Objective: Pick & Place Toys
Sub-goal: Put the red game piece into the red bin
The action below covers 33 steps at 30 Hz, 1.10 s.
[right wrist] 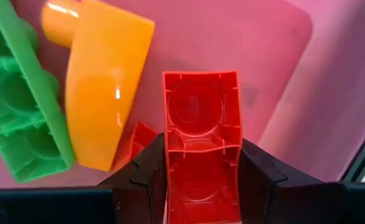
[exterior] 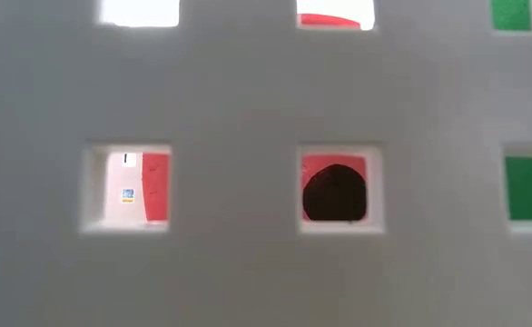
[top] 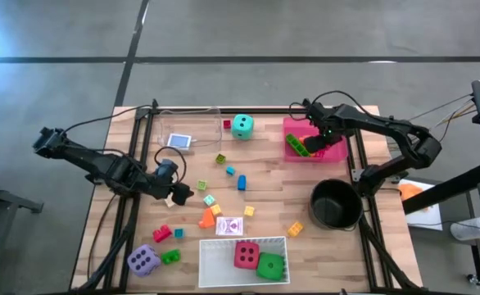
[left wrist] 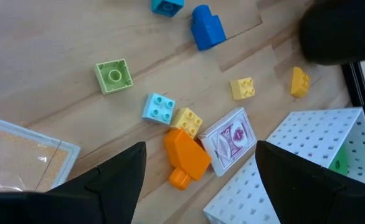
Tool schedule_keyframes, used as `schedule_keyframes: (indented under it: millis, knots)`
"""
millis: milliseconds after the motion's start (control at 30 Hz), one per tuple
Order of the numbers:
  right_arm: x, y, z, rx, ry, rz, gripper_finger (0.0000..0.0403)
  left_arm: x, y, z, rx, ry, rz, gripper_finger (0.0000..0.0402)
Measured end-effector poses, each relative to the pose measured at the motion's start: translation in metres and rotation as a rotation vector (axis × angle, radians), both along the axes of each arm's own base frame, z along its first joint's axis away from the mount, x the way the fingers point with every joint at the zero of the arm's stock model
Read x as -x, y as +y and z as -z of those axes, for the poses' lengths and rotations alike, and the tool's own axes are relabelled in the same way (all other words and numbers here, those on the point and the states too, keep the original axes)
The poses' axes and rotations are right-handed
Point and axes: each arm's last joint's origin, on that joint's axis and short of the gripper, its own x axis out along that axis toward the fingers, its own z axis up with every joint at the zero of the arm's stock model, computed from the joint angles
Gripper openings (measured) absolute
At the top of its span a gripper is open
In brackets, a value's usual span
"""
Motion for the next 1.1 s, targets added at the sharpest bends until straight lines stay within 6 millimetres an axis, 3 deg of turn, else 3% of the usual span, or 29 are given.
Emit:
schedule_keyframes:
  millis: [333,1100]
  knots:
    - [0.006,0.005,0.020,0.003,-0.015,0.094,0.0126,-0.001,0.001,0.000,-0.014,0.000,0.015,0.0304]
    - [0.006,0.005,0.022,0.008,-0.032,0.167,0.0126,-0.001,0.002,0.000,-0.004,0.008,0.030,0.0304]
